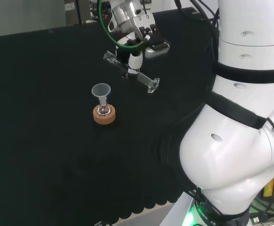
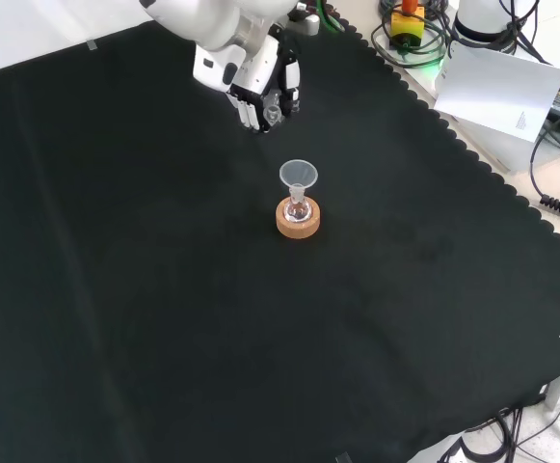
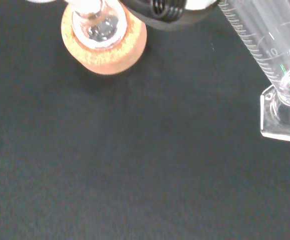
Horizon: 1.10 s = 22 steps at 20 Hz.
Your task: Put the graduated cylinder back on the table.
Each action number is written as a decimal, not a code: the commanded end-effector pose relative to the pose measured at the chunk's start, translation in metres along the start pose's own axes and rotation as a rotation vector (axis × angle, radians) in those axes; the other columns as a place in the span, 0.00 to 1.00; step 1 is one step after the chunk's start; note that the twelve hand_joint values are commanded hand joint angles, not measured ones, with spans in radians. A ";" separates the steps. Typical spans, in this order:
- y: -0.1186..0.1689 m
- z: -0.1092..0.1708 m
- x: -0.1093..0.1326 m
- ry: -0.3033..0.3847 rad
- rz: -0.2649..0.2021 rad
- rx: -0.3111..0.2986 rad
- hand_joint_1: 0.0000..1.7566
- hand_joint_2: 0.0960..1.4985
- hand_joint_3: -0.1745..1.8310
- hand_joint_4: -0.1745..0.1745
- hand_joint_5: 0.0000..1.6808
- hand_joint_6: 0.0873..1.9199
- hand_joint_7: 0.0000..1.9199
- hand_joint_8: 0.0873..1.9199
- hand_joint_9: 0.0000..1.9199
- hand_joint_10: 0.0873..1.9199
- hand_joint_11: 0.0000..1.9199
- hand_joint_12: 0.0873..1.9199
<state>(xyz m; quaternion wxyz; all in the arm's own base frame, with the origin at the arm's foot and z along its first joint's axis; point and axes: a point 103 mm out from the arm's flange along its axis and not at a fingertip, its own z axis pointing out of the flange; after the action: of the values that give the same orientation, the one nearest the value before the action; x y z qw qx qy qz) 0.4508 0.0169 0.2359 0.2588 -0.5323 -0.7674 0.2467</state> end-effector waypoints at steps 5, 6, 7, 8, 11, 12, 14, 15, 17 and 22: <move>0.014 0.008 -0.016 0.117 -0.050 -0.155 0.78 0.74 0.08 0.19 0.58 0.38 0.49 0.57 0.73 0.09 0.60 0.34; 0.016 0.009 -0.017 0.128 -0.058 -0.185 0.78 0.74 0.08 0.19 0.58 0.38 0.49 0.57 0.73 0.09 0.60 0.34; 0.018 0.009 -0.018 0.138 -0.063 -0.217 0.78 0.74 0.08 0.18 0.58 0.38 0.49 0.57 0.73 0.09 0.60 0.34; 0.021 0.010 -0.020 0.149 -0.070 -0.244 0.78 0.74 0.08 0.18 0.58 0.38 0.49 0.57 0.73 0.09 0.60 0.34; 0.031 0.012 -0.021 0.185 -0.098 -0.311 0.78 0.74 0.08 0.18 0.58 0.38 0.49 0.57 0.73 0.09 0.60 0.33; 0.034 0.012 -0.021 0.192 -0.106 -0.329 0.78 0.74 0.08 0.18 0.58 0.38 0.49 0.57 0.73 0.09 0.60 0.33; 0.041 0.013 -0.020 0.208 -0.119 -0.360 0.78 0.74 0.08 0.18 0.58 0.38 0.49 0.57 0.73 0.09 0.60 0.33; 0.044 0.012 -0.019 0.209 -0.123 -0.373 0.78 0.74 0.08 0.18 0.58 0.38 0.49 0.57 0.73 0.09 0.60 0.33; 0.051 0.012 -0.017 0.224 -0.145 -0.397 0.78 0.74 0.08 0.18 0.58 0.38 0.49 0.57 0.73 0.09 0.60 0.33; 0.068 0.011 -0.013 0.276 -0.183 -0.467 0.78 0.74 0.08 0.18 0.58 0.38 0.49 0.57 0.73 0.09 0.60 0.33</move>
<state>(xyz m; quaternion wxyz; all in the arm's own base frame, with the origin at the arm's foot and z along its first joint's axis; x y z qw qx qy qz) 0.4875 0.0187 0.1932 0.2475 -0.5384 -0.8055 0.0034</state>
